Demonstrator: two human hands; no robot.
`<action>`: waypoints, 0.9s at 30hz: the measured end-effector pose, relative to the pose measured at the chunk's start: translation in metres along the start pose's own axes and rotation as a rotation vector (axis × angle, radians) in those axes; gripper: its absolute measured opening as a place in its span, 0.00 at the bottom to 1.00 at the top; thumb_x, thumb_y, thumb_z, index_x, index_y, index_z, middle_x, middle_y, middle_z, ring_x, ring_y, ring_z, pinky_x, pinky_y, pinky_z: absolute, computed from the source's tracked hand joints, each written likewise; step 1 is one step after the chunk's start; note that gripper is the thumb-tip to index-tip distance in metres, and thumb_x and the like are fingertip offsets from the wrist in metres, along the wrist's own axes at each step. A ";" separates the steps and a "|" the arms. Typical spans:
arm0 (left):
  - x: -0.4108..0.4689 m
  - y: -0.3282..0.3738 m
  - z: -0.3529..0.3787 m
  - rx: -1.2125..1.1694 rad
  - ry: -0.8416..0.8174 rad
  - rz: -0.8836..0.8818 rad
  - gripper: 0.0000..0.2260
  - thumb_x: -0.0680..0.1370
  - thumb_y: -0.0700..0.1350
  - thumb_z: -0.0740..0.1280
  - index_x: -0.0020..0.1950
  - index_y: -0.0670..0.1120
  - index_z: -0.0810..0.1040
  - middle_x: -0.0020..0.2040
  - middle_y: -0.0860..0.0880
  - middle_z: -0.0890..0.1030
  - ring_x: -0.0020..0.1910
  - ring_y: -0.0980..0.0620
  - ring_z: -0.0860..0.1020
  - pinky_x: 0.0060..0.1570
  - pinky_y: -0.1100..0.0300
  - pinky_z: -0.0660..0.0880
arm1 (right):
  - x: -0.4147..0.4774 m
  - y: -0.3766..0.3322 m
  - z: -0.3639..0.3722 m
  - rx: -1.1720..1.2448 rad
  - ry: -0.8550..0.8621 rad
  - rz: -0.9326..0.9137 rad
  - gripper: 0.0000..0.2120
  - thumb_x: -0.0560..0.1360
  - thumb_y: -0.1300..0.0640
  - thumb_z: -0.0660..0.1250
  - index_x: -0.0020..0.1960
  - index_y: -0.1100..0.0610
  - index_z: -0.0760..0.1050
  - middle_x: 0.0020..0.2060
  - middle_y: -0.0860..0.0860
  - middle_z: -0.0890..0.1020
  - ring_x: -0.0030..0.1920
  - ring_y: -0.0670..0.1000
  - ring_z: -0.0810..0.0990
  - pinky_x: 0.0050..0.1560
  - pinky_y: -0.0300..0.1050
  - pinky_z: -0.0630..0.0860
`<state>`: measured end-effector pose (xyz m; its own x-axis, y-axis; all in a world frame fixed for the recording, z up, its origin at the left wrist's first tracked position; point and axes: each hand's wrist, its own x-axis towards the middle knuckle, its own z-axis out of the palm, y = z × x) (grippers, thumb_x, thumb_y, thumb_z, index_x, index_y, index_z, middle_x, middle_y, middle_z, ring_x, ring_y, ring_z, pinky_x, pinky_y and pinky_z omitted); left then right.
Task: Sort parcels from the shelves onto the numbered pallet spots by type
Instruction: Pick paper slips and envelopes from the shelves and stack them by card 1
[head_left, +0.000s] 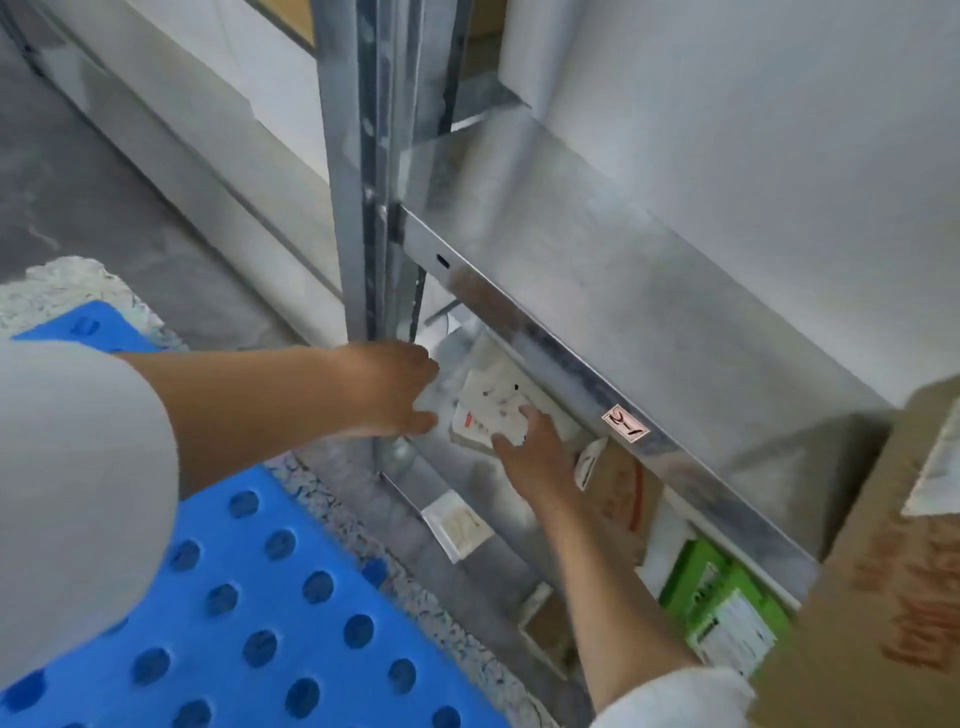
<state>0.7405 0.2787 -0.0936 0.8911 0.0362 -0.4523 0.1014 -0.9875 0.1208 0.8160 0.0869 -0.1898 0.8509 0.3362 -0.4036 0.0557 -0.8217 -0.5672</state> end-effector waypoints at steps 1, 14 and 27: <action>0.010 0.003 0.002 -0.011 -0.008 0.020 0.24 0.79 0.59 0.60 0.71 0.47 0.67 0.66 0.49 0.71 0.64 0.47 0.73 0.63 0.49 0.72 | 0.007 0.008 0.005 -0.022 0.000 -0.004 0.24 0.77 0.56 0.64 0.72 0.59 0.65 0.69 0.55 0.69 0.69 0.54 0.69 0.68 0.46 0.66; 0.079 0.033 0.037 -0.172 0.061 0.074 0.18 0.80 0.51 0.62 0.65 0.42 0.74 0.63 0.44 0.77 0.57 0.44 0.77 0.57 0.49 0.75 | 0.037 0.087 0.069 -0.624 -0.104 -0.164 0.22 0.80 0.53 0.55 0.73 0.53 0.61 0.78 0.53 0.48 0.78 0.53 0.47 0.76 0.58 0.49; 0.075 0.036 0.074 -0.426 0.121 -0.198 0.17 0.79 0.50 0.61 0.63 0.42 0.74 0.60 0.44 0.77 0.57 0.46 0.76 0.57 0.53 0.74 | 0.014 0.093 0.069 -0.722 0.122 -0.223 0.28 0.78 0.56 0.56 0.76 0.61 0.57 0.78 0.53 0.53 0.77 0.49 0.52 0.76 0.59 0.49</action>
<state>0.7777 0.2346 -0.1888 0.8788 0.2601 -0.4001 0.4242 -0.8099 0.4052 0.7970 0.0476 -0.2979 0.8286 0.5110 -0.2285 0.5250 -0.8511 0.0007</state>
